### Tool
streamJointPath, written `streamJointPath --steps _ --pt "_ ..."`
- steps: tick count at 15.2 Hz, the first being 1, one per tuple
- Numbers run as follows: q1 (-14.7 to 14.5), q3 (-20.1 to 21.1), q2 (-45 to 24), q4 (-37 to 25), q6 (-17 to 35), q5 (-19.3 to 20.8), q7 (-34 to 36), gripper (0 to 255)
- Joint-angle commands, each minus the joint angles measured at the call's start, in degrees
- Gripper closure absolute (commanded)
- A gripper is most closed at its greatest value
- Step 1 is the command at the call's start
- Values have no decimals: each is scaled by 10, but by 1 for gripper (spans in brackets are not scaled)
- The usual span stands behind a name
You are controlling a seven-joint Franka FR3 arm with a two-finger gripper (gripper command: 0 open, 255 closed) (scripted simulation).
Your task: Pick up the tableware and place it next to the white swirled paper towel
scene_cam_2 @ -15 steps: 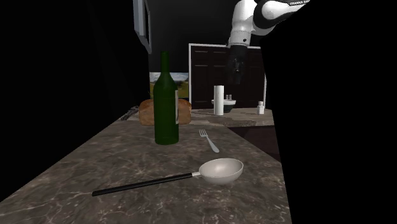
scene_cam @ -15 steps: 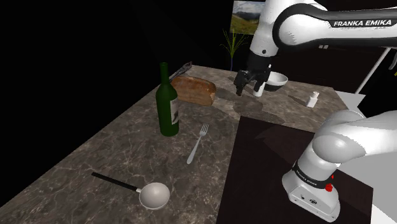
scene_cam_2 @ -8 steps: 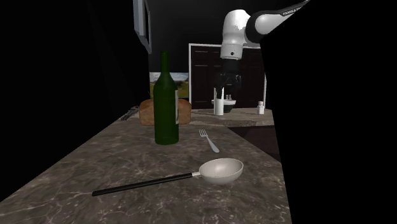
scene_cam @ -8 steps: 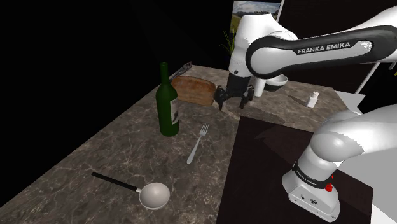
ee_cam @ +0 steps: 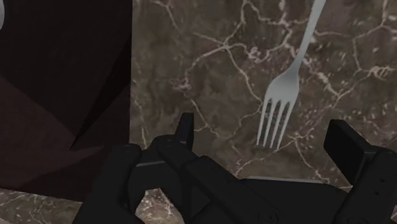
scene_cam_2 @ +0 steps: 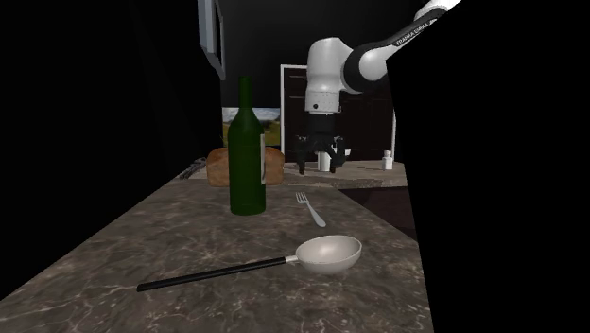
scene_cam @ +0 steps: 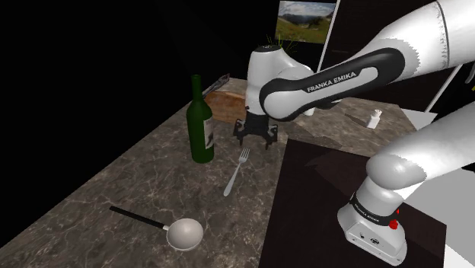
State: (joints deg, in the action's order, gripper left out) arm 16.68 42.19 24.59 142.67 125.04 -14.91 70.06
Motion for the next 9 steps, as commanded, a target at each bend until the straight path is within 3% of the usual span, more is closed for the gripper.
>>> streamJointPath --steps 1,3,9 --pt "38 50 -60 -23 33 26 87 0" --pt "72 89 -113 -43 55 63 162 0" --pt "90 110 -159 -24 108 104 193 0"
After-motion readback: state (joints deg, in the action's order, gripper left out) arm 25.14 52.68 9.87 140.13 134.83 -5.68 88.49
